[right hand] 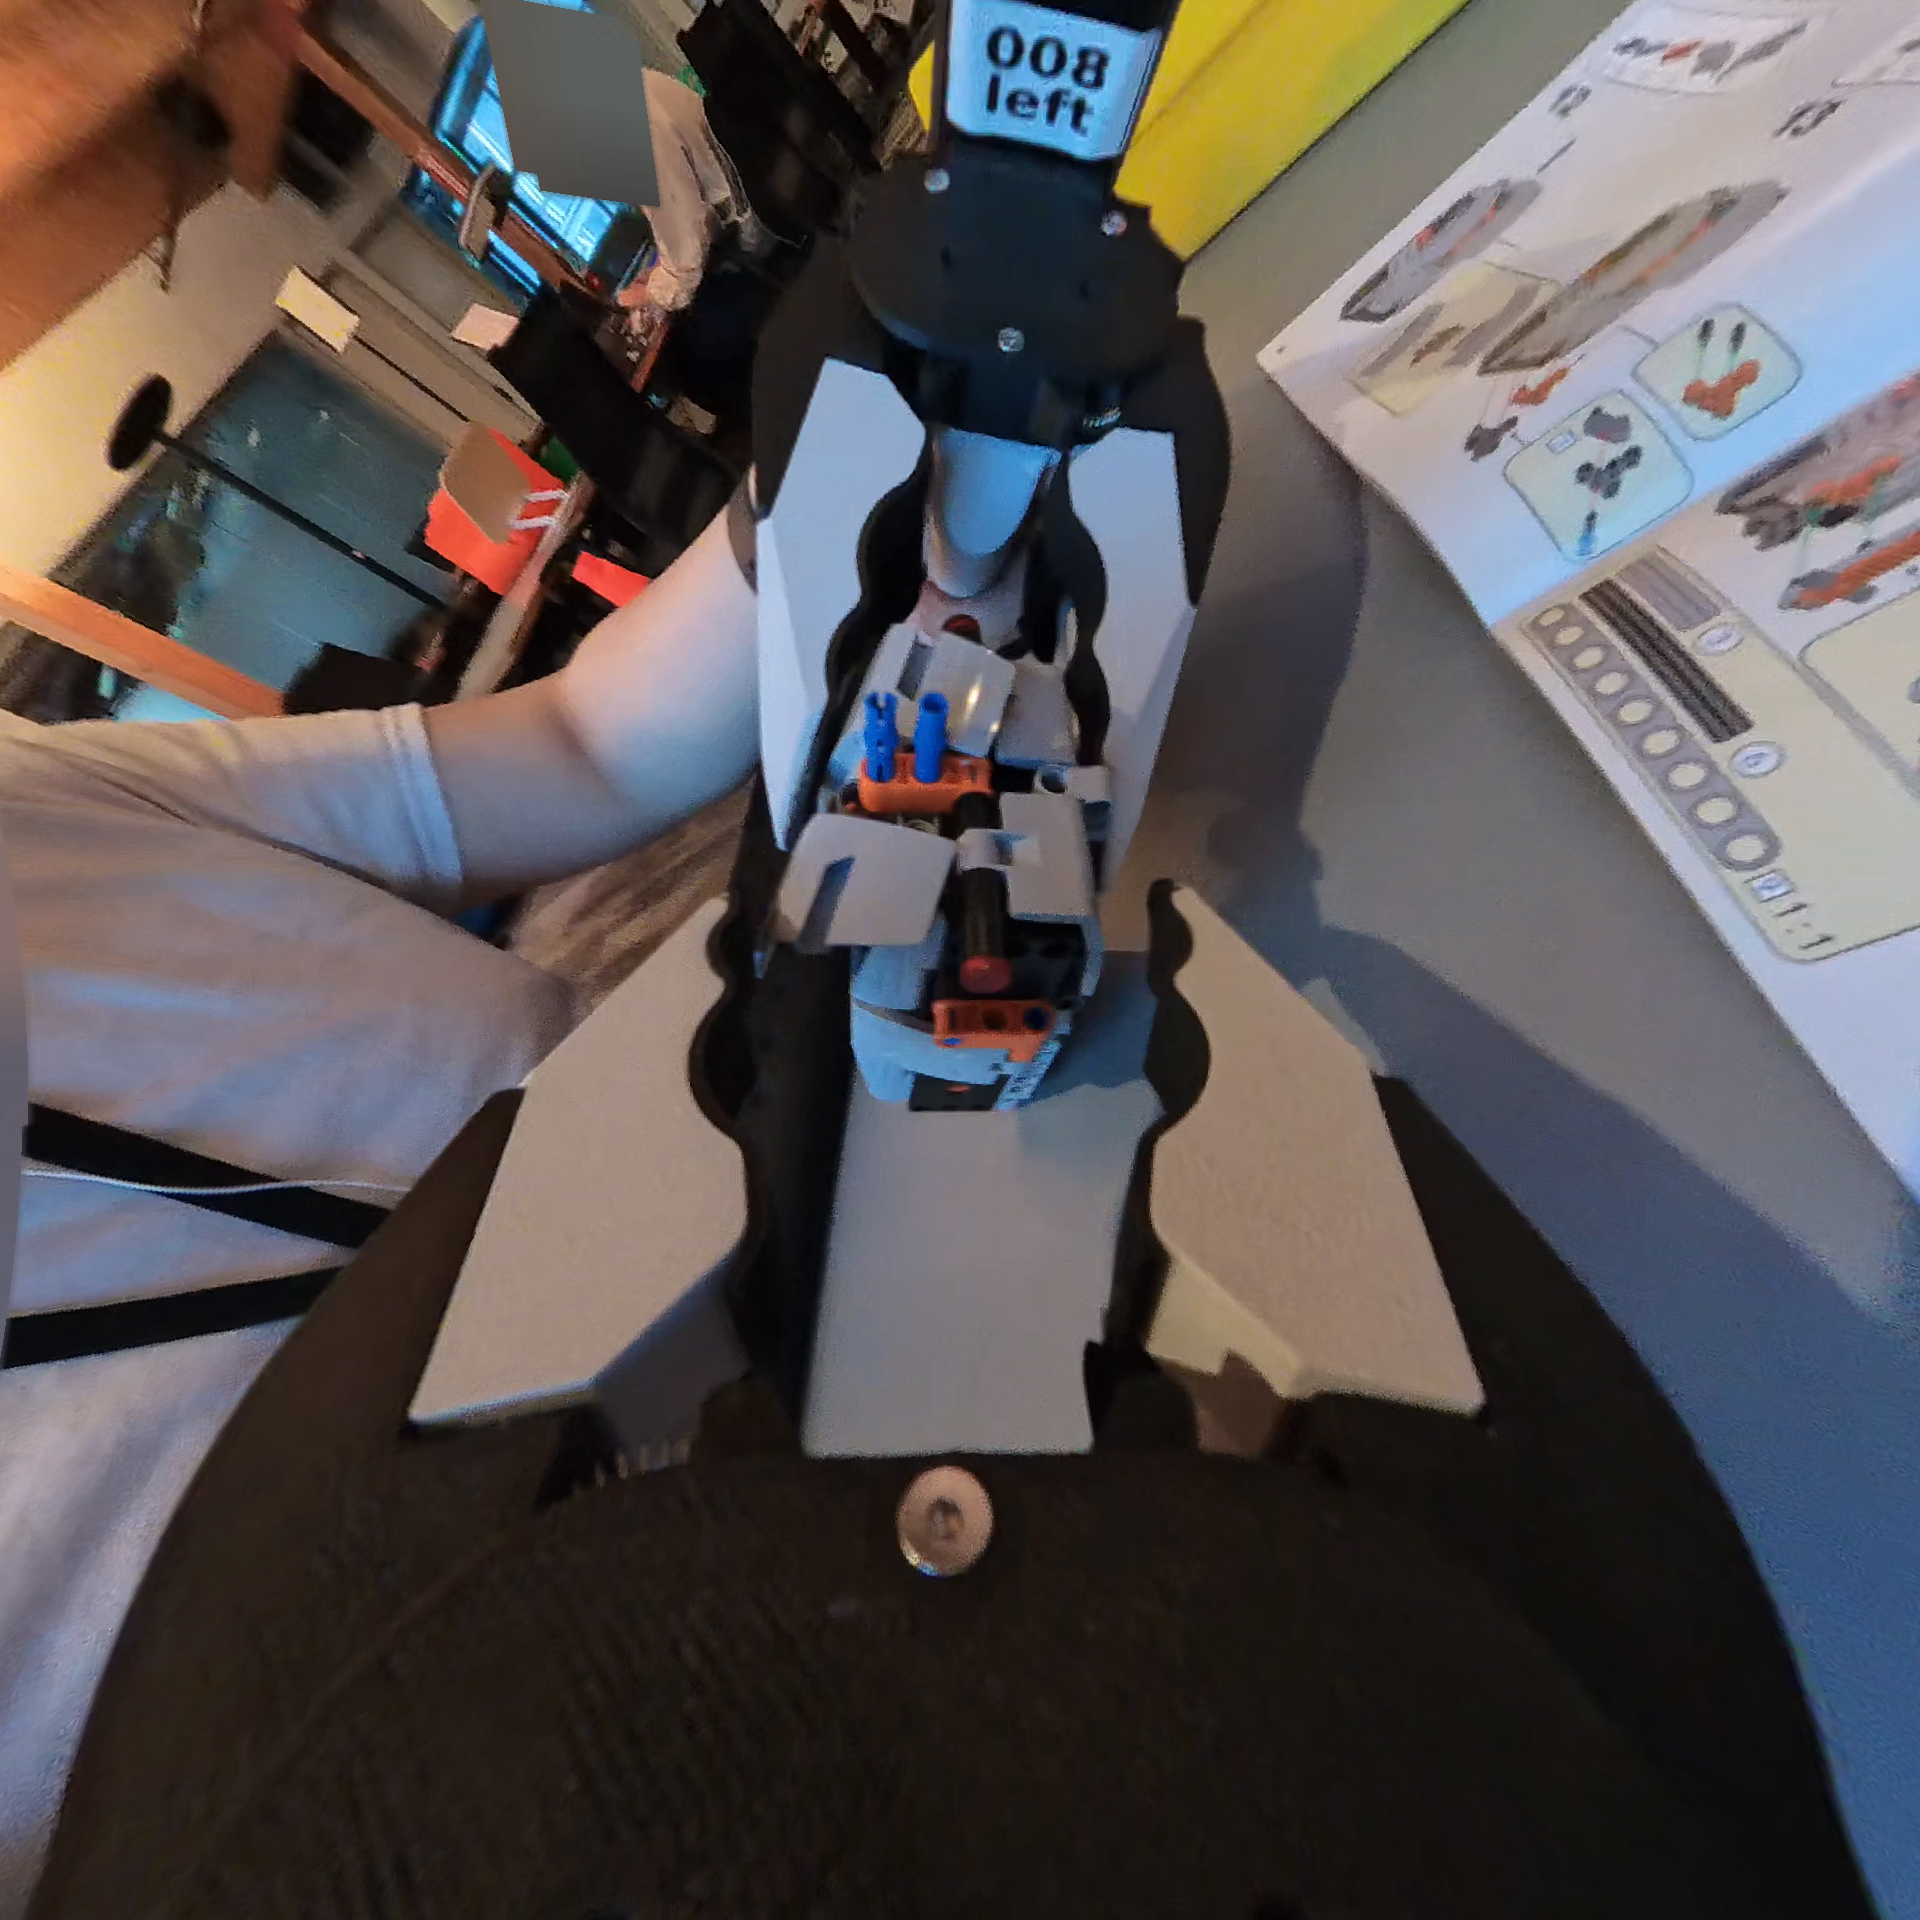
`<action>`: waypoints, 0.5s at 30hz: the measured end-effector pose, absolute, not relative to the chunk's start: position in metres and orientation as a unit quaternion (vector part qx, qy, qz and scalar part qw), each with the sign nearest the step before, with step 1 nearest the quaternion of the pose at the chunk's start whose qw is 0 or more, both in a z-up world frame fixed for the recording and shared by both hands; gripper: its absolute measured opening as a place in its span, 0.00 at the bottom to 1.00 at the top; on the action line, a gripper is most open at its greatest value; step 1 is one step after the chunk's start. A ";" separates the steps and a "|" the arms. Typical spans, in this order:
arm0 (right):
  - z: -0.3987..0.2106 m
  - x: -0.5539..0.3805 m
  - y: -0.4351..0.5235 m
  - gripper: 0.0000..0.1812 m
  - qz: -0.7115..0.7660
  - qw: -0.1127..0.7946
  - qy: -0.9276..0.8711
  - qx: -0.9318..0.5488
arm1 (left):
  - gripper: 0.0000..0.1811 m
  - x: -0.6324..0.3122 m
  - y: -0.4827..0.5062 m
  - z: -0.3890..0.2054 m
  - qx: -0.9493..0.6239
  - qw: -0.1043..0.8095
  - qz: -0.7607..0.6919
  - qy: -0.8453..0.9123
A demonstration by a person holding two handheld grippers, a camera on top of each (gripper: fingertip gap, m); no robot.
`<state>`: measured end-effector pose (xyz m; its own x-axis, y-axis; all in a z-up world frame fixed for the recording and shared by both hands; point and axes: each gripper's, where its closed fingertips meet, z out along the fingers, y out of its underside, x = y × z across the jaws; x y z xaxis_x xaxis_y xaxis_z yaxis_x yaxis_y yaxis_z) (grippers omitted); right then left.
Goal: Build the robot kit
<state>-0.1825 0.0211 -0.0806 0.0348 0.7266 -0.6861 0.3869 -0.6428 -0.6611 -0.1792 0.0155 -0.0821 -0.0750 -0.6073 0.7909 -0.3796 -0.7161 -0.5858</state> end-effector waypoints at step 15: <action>-0.091 -0.156 0.000 0.32 0.619 0.114 -0.281 -0.725 | 0.32 -0.149 0.005 -0.088 -0.672 0.057 -0.632 0.381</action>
<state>-0.1564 -0.0001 -0.0914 0.0771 0.5483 -0.8327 0.2658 -0.8163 -0.5129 -0.1485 0.0054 -0.0877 -0.0896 -0.5845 0.8065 -0.4408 -0.7028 -0.5583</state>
